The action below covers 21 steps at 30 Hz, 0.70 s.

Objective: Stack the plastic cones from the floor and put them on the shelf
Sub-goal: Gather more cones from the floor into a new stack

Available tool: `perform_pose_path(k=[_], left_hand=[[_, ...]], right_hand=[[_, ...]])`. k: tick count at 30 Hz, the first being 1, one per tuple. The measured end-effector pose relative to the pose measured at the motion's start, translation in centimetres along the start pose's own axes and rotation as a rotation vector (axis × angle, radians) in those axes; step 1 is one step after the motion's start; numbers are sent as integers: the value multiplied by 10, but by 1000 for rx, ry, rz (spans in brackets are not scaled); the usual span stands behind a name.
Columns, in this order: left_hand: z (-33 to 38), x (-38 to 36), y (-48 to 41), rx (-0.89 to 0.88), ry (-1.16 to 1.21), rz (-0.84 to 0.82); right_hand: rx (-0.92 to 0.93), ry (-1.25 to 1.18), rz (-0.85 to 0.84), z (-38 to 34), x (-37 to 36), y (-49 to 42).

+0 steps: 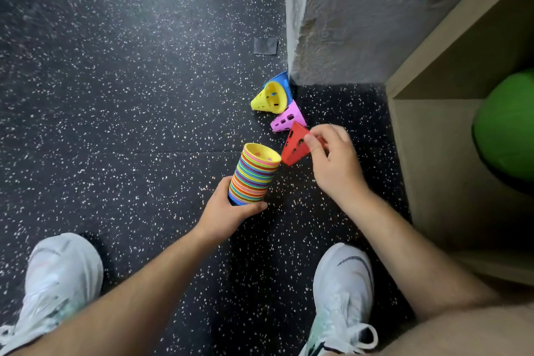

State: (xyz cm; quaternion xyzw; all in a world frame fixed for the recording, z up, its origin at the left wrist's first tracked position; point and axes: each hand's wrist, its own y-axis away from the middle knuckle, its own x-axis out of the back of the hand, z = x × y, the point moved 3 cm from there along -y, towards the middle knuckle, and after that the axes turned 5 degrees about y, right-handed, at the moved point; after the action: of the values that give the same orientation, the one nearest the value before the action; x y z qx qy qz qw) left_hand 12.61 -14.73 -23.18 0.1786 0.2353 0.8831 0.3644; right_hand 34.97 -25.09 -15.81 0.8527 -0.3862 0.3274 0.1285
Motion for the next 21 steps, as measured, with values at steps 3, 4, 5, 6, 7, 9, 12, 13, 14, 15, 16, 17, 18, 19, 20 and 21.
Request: perform_pose_path(k=[3,4,5,6,7,9,12,13,14,15,16,17,18,19,20,21], left_hand=[[6,-9,-4,-14,6,-5],[8,-11,-6,-15,6,-7],[10,-14,-7,-19,5,-8],[13,-17,-9,-24,9,-10],[15,-19,-11,-30,16,-13],[20,-22,-15,-35,26,-13],[26,-23,-22,-35,65,-17],[28,-23,-25,-34,70,-17],[29,-22,-28,-31,70,-15],[31,-22,-30,-29,71,-14],[32,-22,-32,-28,72,-16],[34,-21,-35,-29,69,-17],[36,-21,-36,-32,64,-18],[38,-21,-37,-34,61,-17],[39,-21,-39,-35,64,-16],[39,-20,-39,-36,66,-12]], right_hand=[[134,-44,86,-22,15,-9],[171,-44,102,-27,17,-11],[204,-48,101,-32,18,-12],[231,-57,72,-35,17,-13],[253,-70,14,-37,15,-15],[258,-106,-95,-34,9,-20],[106,-115,-2,-11,-1,-40],[30,-55,18,0,-6,-51],[-40,28,-8,11,-11,-61],[-90,111,-64,20,-18,-70],[-118,172,-116,27,-23,-78],[-128,198,-147,32,-28,-85],[-132,202,-164,35,-32,-90],[-127,206,-176,37,-35,-93],[-119,216,-191,39,-37,-95],[-110,223,-201,40,-38,-97]])
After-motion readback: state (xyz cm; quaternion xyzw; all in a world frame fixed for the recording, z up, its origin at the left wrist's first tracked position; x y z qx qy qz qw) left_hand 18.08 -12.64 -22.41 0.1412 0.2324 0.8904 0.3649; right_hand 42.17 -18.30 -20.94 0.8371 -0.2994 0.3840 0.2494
